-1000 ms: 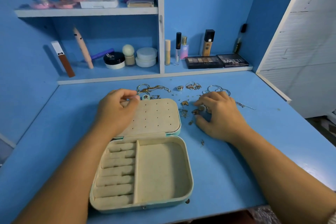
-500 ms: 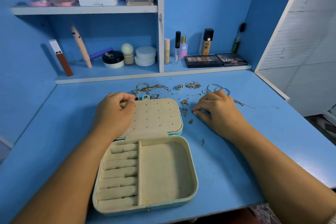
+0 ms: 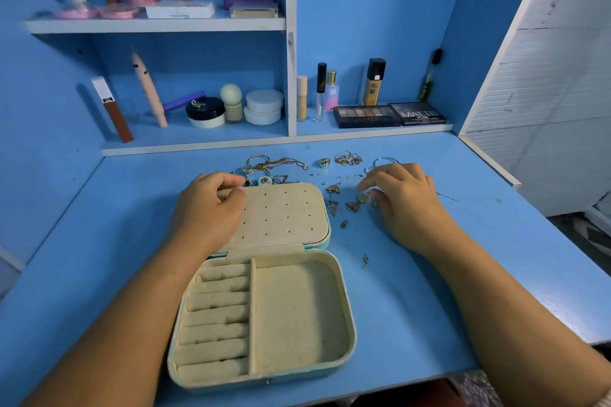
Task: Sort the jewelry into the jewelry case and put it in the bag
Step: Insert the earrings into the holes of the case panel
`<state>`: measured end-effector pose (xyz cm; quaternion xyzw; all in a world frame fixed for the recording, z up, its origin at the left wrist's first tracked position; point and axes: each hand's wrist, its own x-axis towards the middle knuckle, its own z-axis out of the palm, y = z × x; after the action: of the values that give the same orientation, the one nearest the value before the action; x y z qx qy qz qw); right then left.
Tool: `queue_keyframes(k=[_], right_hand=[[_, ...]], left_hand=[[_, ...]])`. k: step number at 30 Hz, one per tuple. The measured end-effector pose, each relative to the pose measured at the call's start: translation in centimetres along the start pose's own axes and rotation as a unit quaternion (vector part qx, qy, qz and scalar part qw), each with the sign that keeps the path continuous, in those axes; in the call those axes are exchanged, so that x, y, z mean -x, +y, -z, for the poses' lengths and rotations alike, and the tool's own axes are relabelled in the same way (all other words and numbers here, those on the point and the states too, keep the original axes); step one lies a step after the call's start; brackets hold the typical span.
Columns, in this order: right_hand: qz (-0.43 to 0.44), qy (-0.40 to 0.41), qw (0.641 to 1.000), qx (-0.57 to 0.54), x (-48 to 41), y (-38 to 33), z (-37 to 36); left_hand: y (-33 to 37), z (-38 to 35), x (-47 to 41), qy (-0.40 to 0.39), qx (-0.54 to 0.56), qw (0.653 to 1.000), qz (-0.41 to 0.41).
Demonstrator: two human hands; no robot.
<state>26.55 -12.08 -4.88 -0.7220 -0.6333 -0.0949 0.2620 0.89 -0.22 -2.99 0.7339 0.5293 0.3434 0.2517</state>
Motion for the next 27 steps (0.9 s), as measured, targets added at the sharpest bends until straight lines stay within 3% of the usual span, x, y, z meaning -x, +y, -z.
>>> queue_keyframes(k=[7,14,20,23,27], right_hand=[[-0.002,-0.075,0.997,0.02,0.1,-0.4,0.1],[0.005,-0.084,0.996,0.04,-0.5,-0.9,0.2],[0.056,-0.011,0.998,-0.001,-0.6,-2.5,0.3],[0.058,-0.094,0.992,-0.054,-1.9,-4.5,0.6],[-0.002,-0.178,0.968,-0.174,-3.9,-7.0,1.2]], left_hand=[[0.2,0.0,0.1,-0.001,-0.005,1.0,0.002],[0.1,0.1,0.1,-0.004,-0.03,1.0,-0.001],[0.1,0.1,0.0,-0.025,-0.046,0.999,-0.011],[0.2,0.1,-0.1,-0.028,-0.036,0.999,-0.009],[0.7,0.6,-0.1,0.001,-0.013,0.998,-0.053]])
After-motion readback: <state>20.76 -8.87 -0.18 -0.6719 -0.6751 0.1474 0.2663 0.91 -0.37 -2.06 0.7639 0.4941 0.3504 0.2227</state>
